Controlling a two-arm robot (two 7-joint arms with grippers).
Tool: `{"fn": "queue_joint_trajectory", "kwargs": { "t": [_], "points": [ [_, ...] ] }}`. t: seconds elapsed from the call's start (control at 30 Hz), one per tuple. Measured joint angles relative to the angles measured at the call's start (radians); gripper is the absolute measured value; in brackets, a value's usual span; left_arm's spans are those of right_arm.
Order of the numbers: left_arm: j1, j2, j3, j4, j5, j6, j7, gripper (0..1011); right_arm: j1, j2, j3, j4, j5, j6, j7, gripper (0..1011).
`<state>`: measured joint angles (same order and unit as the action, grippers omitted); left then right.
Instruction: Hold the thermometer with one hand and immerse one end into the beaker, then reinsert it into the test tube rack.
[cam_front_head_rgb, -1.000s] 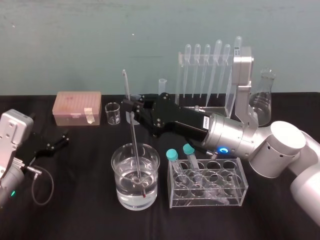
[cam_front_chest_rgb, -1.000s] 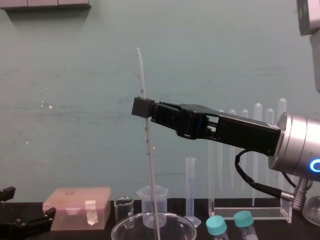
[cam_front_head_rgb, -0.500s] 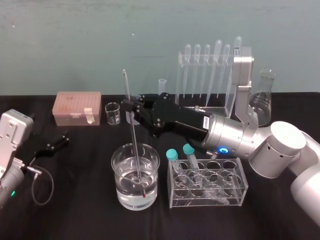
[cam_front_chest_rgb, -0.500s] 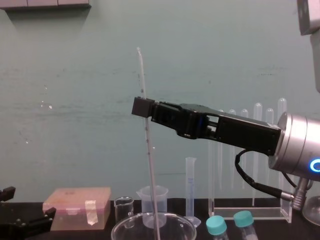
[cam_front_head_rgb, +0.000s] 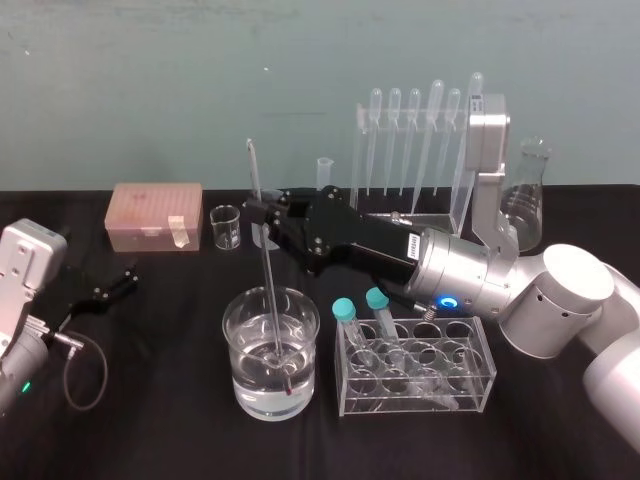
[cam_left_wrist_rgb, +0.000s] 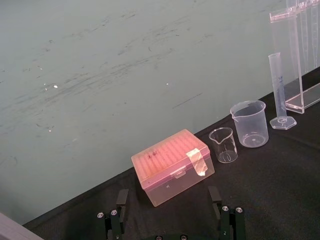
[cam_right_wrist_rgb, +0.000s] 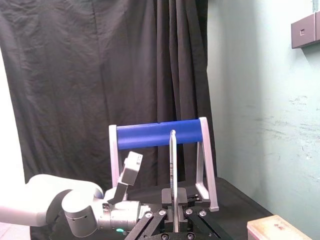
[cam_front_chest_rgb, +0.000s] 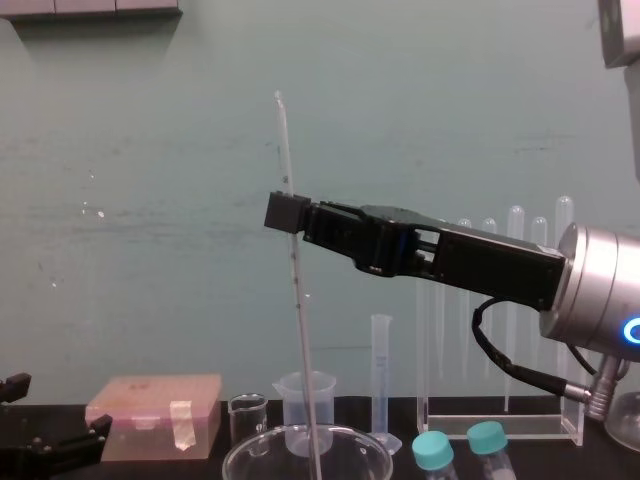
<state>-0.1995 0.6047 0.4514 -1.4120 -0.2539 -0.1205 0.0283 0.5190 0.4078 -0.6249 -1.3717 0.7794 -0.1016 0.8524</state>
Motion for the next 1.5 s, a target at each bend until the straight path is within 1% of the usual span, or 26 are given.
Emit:
{"fn": "queue_joint_trajectory", "kwargs": {
  "t": [0.27,0.4,0.57,0.6,0.7,0.73,0.8,0.83,0.9,1.03,1.07,1.1,1.13,1.17,1.23,1.27,1.33,1.37,1.43,1.47,1.5],
  "points": [
    [0.000,0.000,0.000,0.000,0.000,0.000,0.000,1008,-0.002,0.003,0.006,-0.011,0.001,0.000,-0.003,55],
    [0.000,0.000,0.000,0.000,0.000,0.000,0.000,1008,0.009,0.006,0.016,-0.026,0.013,0.007,-0.003,55],
    [0.000,0.000,0.000,0.000,0.000,0.000,0.000,1008,0.049,0.019,0.042,-0.064,0.055,0.033,0.004,55],
    [0.000,0.000,0.000,0.000,0.000,0.000,0.000,1008,0.049,0.019,0.042,-0.064,0.055,0.033,0.004,55],
    [0.000,0.000,0.000,0.000,0.000,0.000,0.000,1008,0.073,0.030,0.059,-0.086,0.085,0.056,0.007,55],
    [0.000,0.000,0.000,0.000,0.000,0.000,0.000,1008,0.086,0.036,0.070,-0.099,0.108,0.074,0.006,55],
    [0.000,0.000,0.000,0.000,0.000,0.000,0.000,1008,0.097,0.043,0.084,-0.112,0.135,0.094,0.005,55],
    [0.000,0.000,0.000,0.000,0.000,0.000,0.000,1008,0.109,0.052,0.101,-0.129,0.161,0.114,0.000,56],
    [0.000,0.000,0.000,0.000,0.000,0.000,0.000,1008,0.123,0.070,0.125,-0.153,0.193,0.139,-0.015,55],
    [0.000,0.000,0.000,0.000,0.000,0.000,0.000,1008,0.132,0.107,0.154,-0.187,0.211,0.158,-0.048,55],
    [0.000,0.000,0.000,0.000,0.000,0.000,0.000,1008,0.133,0.127,0.166,-0.201,0.212,0.160,-0.065,55],
    [0.000,0.000,0.000,0.000,0.000,0.000,0.000,1008,0.132,0.139,0.174,-0.208,0.211,0.159,-0.076,55],
    [0.000,0.000,0.000,0.000,0.000,0.000,0.000,1008,0.128,0.151,0.181,-0.216,0.210,0.158,-0.086,55],
    [0.000,0.000,0.000,0.000,0.000,0.000,0.000,1008,0.116,0.175,0.195,-0.230,0.207,0.152,-0.109,55],
    [0.000,0.000,0.000,0.000,0.000,0.000,0.000,1008,0.098,0.198,0.210,-0.244,0.203,0.144,-0.135,55],
    [0.000,0.000,0.000,0.000,0.000,0.000,0.000,1008,0.076,0.219,0.223,-0.258,0.200,0.136,-0.162,55],
    [0.000,0.000,0.000,0.000,0.000,0.000,0.000,1008,0.050,0.238,0.235,-0.272,0.189,0.124,-0.190,55],
    [0.000,0.000,0.000,0.000,0.000,0.000,0.000,1008,0.023,0.254,0.247,-0.288,0.179,0.114,-0.216,55],
    [0.000,0.000,0.000,0.000,0.000,0.000,0.000,1008,-0.009,0.267,0.258,-0.304,0.171,0.107,-0.241,55],
    [0.000,0.000,0.000,0.000,0.000,0.000,0.000,1008,-0.040,0.279,0.268,-0.321,0.169,0.105,-0.262,55],
    [0.000,0.000,0.000,0.000,0.000,0.000,0.000,1008,-0.054,0.283,0.272,-0.328,0.168,0.105,-0.270,55]
  ]
}}
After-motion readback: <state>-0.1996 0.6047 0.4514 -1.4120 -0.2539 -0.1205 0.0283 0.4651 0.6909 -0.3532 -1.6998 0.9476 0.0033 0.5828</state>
